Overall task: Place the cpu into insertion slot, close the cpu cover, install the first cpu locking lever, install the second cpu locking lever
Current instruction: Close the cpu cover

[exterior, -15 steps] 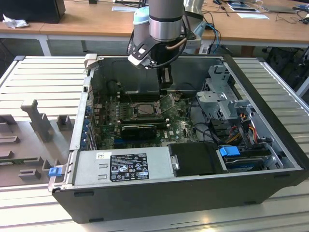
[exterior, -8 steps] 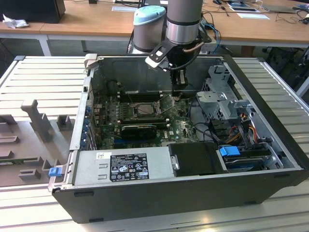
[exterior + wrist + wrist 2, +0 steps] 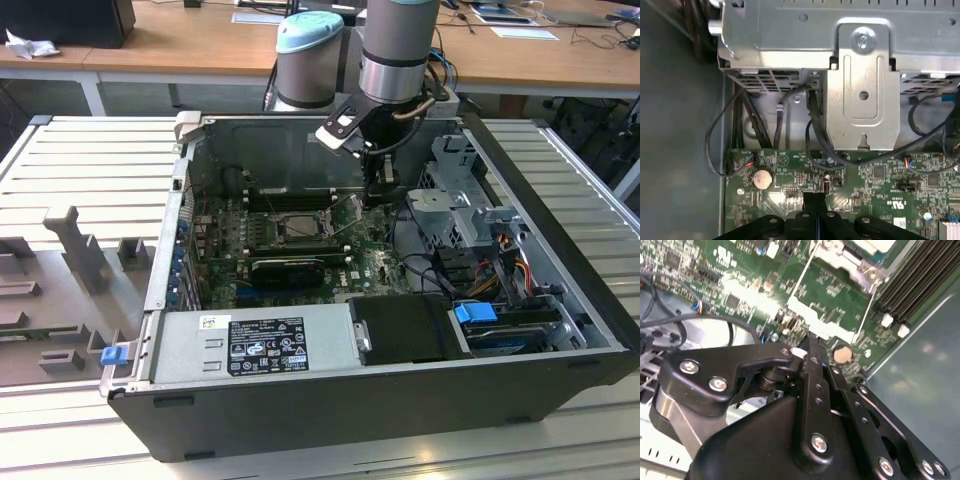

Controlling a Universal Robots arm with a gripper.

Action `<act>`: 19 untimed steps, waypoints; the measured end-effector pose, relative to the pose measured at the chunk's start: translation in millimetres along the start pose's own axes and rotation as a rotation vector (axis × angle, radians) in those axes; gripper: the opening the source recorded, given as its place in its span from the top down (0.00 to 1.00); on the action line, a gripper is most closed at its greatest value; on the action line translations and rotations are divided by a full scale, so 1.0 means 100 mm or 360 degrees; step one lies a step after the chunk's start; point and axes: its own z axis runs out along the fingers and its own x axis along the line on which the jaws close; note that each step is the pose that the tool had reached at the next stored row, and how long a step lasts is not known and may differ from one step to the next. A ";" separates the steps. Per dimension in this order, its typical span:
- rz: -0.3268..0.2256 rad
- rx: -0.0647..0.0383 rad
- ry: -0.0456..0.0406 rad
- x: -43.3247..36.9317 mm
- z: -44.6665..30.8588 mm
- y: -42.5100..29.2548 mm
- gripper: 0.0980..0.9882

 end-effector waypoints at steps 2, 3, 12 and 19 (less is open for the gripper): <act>0.0000 0.0018 0.0006 -0.001 0.001 -0.010 0.99; 0.0000 0.0019 0.0008 -0.004 0.001 -0.011 0.99; -0.0001 0.0019 0.0012 -0.005 0.001 -0.081 0.99; -0.0001 0.0019 0.0012 -0.004 0.000 -0.140 0.99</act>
